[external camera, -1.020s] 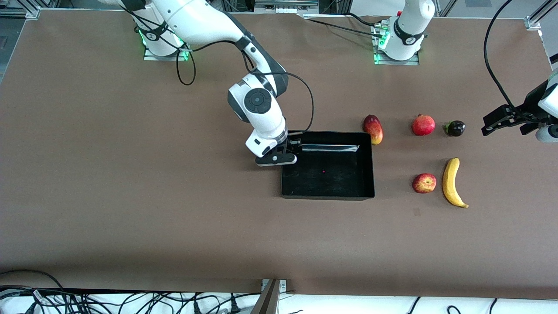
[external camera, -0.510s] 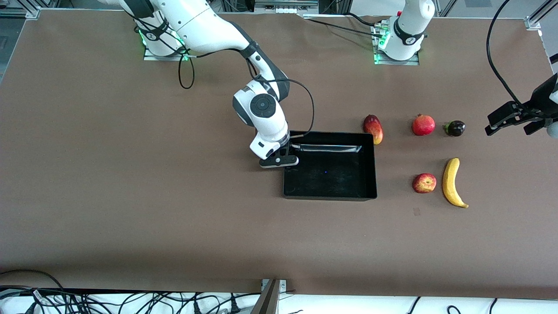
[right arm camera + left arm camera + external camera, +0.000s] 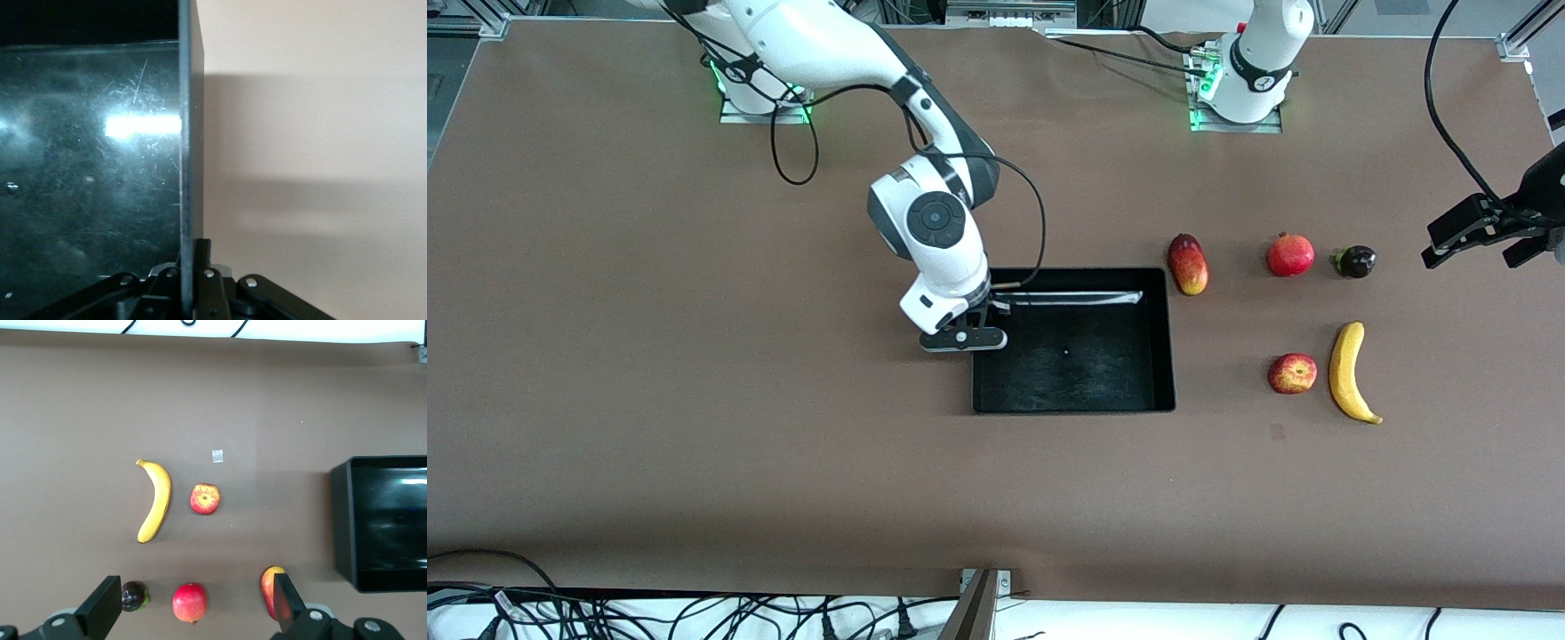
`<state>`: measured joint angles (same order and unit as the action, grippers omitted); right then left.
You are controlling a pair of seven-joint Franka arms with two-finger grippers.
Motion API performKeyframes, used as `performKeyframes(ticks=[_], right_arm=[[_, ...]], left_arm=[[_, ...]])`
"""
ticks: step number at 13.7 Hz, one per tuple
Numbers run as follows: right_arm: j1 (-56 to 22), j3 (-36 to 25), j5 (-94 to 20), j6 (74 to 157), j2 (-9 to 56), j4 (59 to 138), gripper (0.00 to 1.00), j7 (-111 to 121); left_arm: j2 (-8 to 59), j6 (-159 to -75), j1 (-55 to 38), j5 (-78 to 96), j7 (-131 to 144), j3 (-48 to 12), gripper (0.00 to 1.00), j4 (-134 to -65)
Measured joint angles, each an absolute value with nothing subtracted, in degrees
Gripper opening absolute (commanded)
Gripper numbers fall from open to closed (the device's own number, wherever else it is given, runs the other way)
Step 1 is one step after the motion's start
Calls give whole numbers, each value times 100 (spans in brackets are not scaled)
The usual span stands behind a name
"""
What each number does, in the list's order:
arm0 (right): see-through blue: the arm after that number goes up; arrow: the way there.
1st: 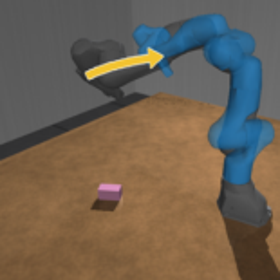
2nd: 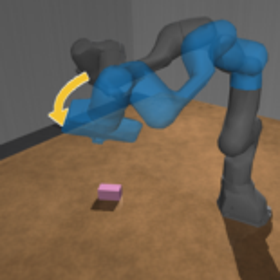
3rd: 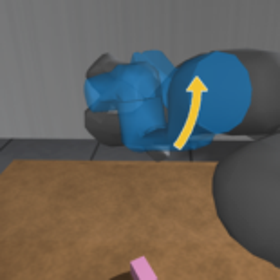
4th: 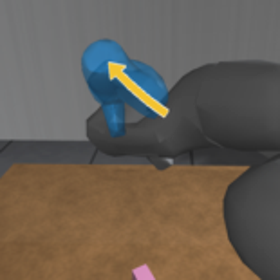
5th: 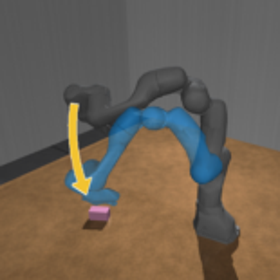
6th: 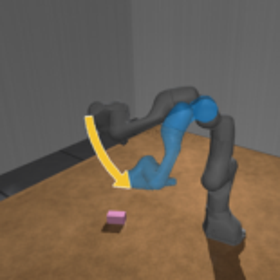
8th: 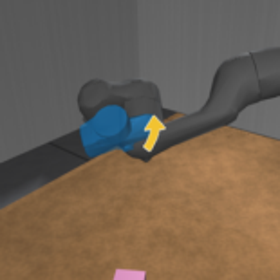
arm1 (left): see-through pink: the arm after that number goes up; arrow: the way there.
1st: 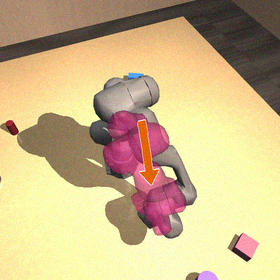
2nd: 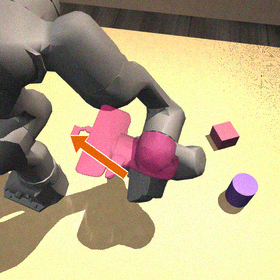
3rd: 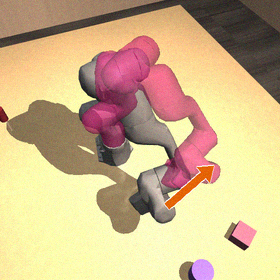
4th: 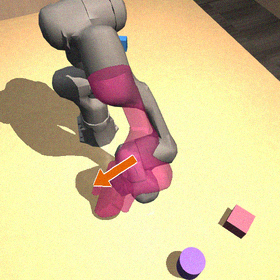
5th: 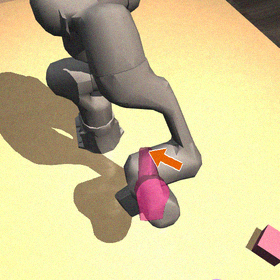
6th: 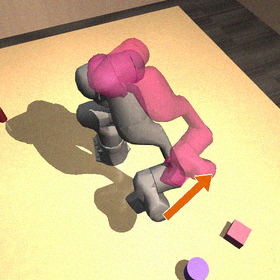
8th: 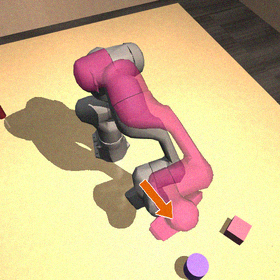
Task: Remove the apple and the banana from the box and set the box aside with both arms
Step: 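Drag the black tray across the table with the right gripper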
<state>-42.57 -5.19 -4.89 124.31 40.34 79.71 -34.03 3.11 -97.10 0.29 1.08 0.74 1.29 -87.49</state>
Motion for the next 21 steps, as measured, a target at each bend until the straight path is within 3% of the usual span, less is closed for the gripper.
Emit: performKeyframes(ticks=[4,10,14,16,19,20,21], right_arm=[[-3767,-904,-491,11442,3139,8337,0,-2772],[-3534,-2451,-690,11937,2117,10166,0,-638],[-3481,-3382,-1044,13343,1625,11924,0,966],[-3476,-3509,-1046,14180,1388,12762,0,1258],[-3476,-3599,-1125,14904,1307,13410,0,1466],[-3476,-3605,-1200,15067,1308,13547,12,1472],[-3476,-3606,-1245,15178,1311,13653,69,1476]], left_arm=[[311,-9663,34,27,72,119,100,-8747],[311,-9614,38,27,72,94,100,-8746],[310,-9533,39,27,76,37,100,-8740],[310,-9523,39,28,76,30,100,-8737],[310,-9499,39,29,76,25,100,-8737],[311,-9495,39,29,76,23,100,-8737],[312,-9491,39,29,76,21,100,-8737]])
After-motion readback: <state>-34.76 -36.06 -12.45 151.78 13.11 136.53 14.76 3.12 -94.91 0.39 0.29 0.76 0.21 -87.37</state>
